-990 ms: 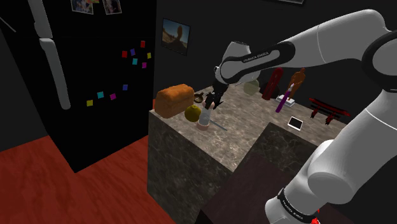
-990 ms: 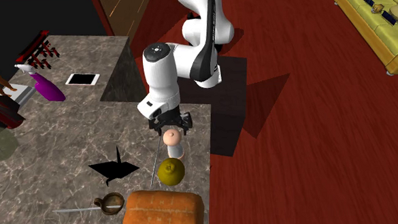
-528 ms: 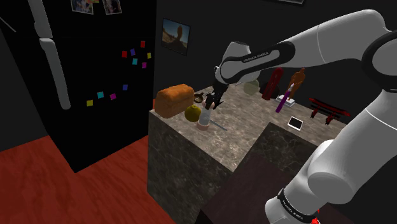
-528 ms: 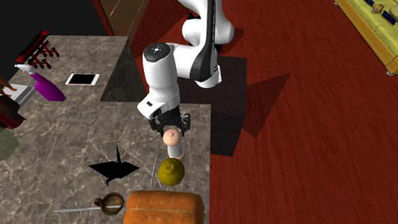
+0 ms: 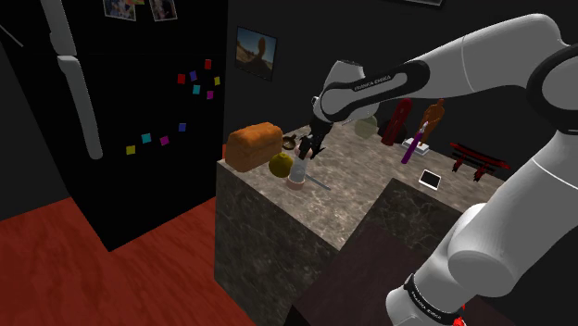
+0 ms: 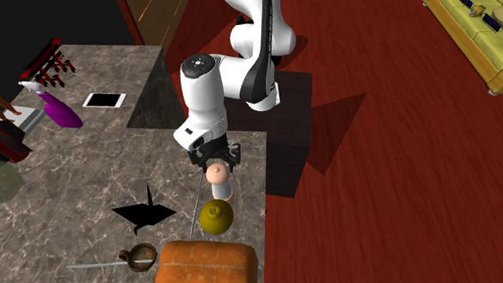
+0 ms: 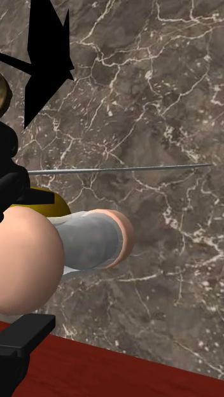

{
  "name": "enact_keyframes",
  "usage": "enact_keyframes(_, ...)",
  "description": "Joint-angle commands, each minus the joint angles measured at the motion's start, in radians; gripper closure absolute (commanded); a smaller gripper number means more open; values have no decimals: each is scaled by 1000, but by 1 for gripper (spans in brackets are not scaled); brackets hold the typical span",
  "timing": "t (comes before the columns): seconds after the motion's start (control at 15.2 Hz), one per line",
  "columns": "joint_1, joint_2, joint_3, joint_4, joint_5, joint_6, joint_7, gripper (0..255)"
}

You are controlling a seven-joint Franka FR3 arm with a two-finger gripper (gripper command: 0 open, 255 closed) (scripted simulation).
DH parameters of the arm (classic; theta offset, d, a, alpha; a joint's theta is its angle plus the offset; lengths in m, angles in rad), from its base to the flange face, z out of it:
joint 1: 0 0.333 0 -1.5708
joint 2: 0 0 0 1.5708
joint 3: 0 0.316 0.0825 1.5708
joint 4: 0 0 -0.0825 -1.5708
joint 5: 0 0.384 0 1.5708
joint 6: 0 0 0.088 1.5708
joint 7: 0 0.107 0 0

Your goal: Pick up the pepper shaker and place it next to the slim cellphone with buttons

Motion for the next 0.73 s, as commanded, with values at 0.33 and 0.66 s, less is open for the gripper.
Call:
enact_keyframes(0.33, -1, -39, 1, 42, -10, -82, 10, 255)
enact_keyframes(0.66, -2, -66, 3, 84, -17, -150, 16, 255)
